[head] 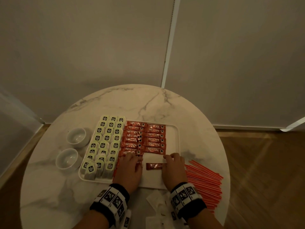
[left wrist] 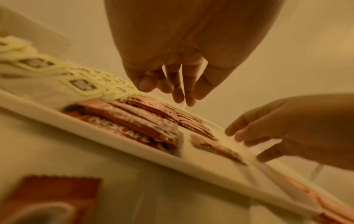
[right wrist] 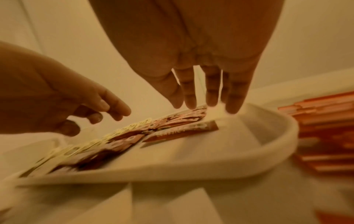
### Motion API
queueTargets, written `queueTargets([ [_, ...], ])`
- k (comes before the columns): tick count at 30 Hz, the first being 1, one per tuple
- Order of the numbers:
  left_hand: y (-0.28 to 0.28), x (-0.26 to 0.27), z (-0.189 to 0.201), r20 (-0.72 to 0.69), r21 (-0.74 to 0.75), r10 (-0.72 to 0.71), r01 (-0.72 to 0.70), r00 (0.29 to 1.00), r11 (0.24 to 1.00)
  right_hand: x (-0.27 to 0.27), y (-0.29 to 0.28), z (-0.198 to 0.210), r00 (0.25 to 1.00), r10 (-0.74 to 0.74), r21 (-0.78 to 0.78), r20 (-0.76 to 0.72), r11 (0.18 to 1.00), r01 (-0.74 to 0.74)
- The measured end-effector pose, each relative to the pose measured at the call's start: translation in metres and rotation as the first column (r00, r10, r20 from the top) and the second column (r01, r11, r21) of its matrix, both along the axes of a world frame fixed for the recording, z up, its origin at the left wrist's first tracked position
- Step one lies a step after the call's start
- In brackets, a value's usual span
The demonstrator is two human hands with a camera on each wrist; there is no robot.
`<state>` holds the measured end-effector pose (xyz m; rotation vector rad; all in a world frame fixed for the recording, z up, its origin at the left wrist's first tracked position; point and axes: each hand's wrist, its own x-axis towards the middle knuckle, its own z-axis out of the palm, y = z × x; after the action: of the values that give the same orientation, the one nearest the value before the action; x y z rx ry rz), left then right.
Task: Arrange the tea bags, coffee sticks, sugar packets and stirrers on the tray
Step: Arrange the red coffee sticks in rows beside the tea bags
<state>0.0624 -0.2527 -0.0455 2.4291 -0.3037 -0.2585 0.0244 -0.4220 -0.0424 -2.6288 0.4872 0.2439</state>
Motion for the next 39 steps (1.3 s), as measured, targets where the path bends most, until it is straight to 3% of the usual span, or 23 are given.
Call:
queueTargets([
  [6, 0.014, -0.001, -0.004, 0.060, 0.129, -0.072, 0.064, 0.996, 0.990, -0.024, 0.015, -0.006, 0.963, 0.260, -0.015, -0.065, 0.965, -0.261],
  [11, 0.012, 0.007, -0.005, 0.037, 0.226, -0.102, 0.091, 0.994, 0.970, -0.026, 0.022, -0.008, 0.957, 0.252, 0.026, -0.147, 0.968, -0.251],
  [18, 0.007, 0.014, -0.004, -0.004, 0.465, -0.128, 0.116, 0.992, 0.878, -0.009, 0.032, -0.007, 0.956, 0.261, 0.053, -0.131, 0.965, -0.256],
  [31, 0.010, 0.018, -0.010, -0.046, 0.426, -0.132, 0.139, 0.990, 0.894, -0.002, 0.036, 0.003, 0.954, 0.265, 0.054, -0.144, 0.964, -0.259],
  [39, 0.012, 0.019, -0.010, -0.037, 0.389, -0.139, 0.142, 0.990, 0.910, 0.000, 0.035, 0.020, 0.915, 0.348, -0.059, -0.203, 0.929, -0.366],
])
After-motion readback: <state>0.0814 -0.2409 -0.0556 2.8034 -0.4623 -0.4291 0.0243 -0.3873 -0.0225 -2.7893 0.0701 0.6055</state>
